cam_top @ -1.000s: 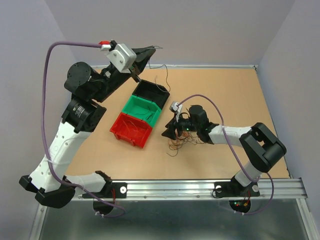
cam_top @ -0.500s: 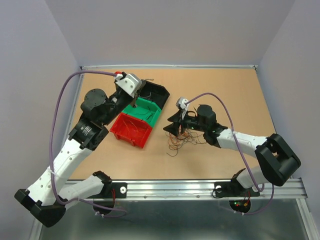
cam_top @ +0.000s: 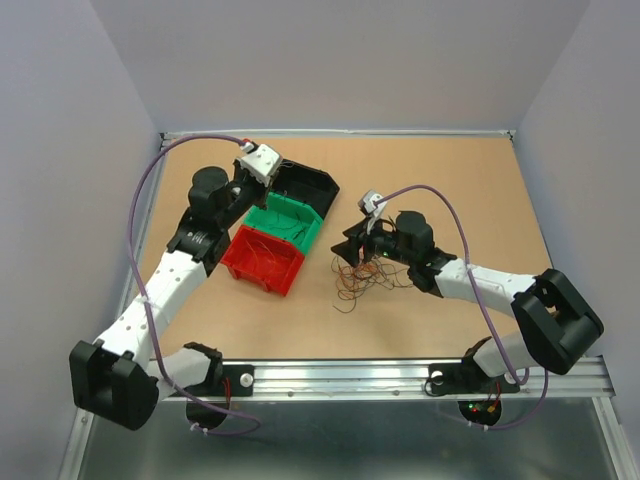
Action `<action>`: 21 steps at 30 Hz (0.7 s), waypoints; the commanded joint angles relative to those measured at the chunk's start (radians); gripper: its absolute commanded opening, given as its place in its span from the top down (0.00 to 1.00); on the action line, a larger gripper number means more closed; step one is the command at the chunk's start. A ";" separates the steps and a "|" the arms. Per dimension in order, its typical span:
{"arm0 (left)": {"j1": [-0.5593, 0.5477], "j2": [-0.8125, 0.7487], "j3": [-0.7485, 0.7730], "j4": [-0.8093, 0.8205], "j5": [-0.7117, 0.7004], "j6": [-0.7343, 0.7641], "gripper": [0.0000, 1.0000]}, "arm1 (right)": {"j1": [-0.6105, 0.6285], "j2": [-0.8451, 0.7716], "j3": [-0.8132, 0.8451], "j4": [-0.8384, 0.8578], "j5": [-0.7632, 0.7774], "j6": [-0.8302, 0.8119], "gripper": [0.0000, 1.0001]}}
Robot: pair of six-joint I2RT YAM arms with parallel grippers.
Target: Untangle the cables
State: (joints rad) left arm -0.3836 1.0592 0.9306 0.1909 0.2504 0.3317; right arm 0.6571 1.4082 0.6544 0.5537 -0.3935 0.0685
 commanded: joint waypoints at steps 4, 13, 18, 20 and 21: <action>0.015 0.163 0.169 0.156 0.101 -0.017 1.00 | 0.010 -0.028 -0.015 0.051 0.071 0.016 0.37; 0.014 0.422 0.361 0.226 0.121 -0.051 1.00 | 0.010 -0.063 -0.024 0.049 0.093 0.050 0.38; 0.015 0.571 0.445 0.265 0.073 -0.037 1.00 | 0.010 -0.123 -0.053 0.051 0.085 0.060 0.39; 0.014 0.645 0.483 0.269 0.047 -0.030 1.00 | 0.010 -0.156 -0.070 0.052 0.081 0.068 0.39; 0.014 0.668 0.494 0.269 0.038 -0.026 1.00 | 0.010 -0.167 -0.070 0.052 0.079 0.068 0.39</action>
State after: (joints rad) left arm -0.3710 1.6695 1.3594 0.4007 0.3298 0.3012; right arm 0.6571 1.3018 0.6163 0.5537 -0.3172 0.1219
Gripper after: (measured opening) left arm 0.048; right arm 0.610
